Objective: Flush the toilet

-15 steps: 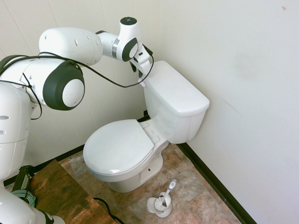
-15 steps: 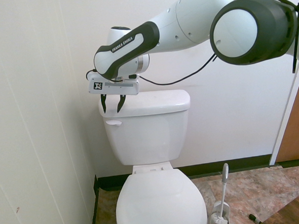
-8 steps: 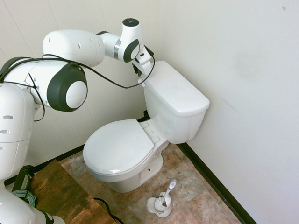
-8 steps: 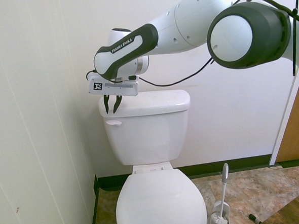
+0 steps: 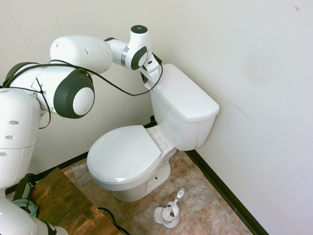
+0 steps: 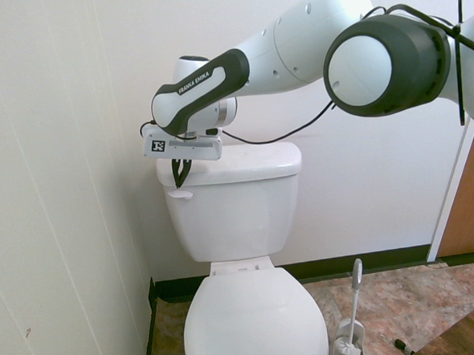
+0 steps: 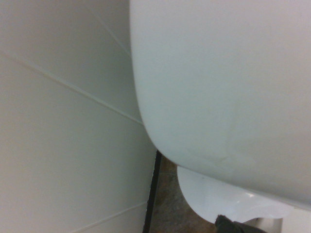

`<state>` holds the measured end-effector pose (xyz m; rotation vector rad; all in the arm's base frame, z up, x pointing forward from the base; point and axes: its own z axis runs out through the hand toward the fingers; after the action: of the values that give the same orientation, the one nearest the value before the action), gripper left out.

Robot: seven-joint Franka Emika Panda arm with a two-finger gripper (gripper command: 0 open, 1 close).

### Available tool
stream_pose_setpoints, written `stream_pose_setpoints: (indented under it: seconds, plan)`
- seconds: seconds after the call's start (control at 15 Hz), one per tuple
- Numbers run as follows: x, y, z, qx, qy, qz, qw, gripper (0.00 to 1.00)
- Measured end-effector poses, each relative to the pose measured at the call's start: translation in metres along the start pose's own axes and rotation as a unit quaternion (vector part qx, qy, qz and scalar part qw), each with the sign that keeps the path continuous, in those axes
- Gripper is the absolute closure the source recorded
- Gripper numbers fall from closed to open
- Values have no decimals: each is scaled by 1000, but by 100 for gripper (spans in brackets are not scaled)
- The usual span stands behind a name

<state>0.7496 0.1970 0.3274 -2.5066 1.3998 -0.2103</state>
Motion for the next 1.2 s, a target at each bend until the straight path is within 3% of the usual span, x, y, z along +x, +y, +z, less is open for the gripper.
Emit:
stream_pose_setpoints:
  seconds: [1.2]
  plan:
    - [2,4,41,-6,-7,4,1000,100]
